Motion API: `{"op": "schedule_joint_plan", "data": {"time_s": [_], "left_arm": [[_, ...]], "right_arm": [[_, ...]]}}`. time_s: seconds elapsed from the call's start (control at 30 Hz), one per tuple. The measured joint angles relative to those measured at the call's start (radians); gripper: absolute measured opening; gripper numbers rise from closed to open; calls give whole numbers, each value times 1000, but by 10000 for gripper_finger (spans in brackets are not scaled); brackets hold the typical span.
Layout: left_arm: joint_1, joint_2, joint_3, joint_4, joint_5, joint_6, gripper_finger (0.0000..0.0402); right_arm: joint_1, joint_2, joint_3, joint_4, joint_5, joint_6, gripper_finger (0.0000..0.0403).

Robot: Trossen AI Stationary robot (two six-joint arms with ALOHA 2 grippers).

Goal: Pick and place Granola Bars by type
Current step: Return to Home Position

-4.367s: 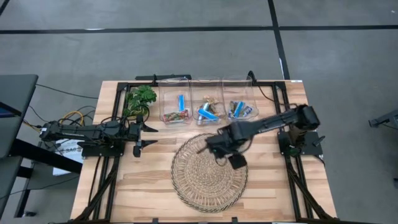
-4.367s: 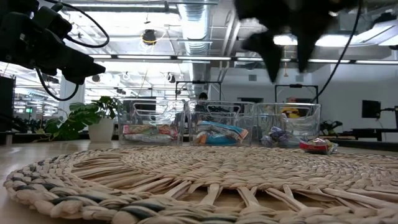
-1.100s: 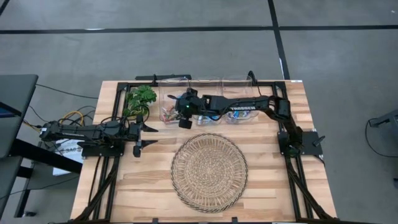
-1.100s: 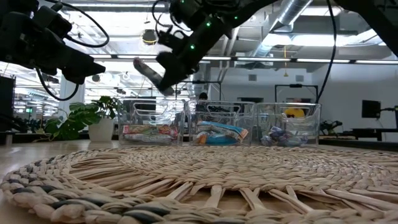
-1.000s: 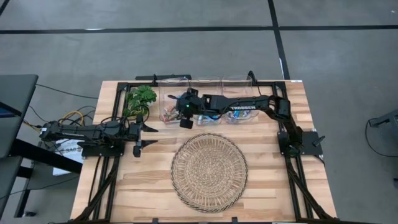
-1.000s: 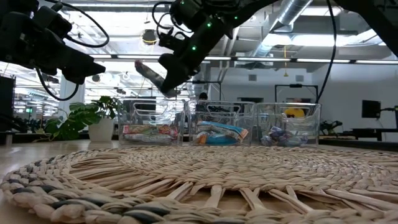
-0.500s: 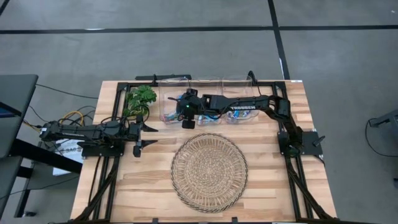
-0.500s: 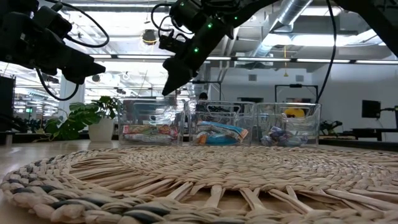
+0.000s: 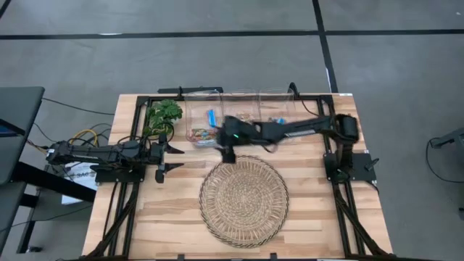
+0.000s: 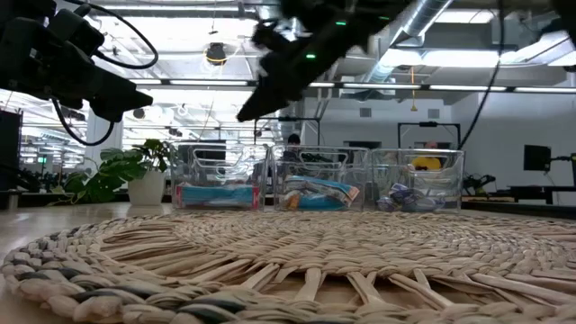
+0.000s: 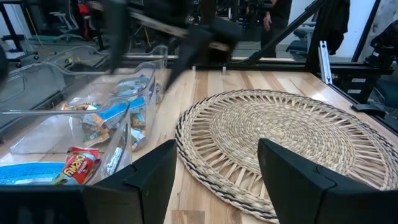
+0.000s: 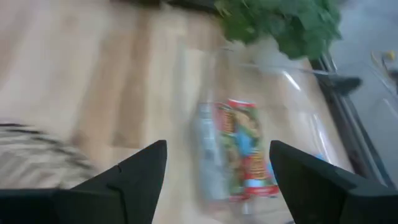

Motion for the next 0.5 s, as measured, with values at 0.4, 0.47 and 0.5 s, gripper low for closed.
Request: {"op": "schedule_joint_plan", "data": {"time_s": [0.4,0.47,0.5], "left_arm": [[0,0,0,1,0,0,220],[0,0,0,0,0,0,220],[0,0,0,1,0,0,220]], "right_arm": [[146,-323,-745,735,-2,164,279],[166,-353,-829,810,-2,168,279],[175,-364,-868,847,-2,168,280]]}}
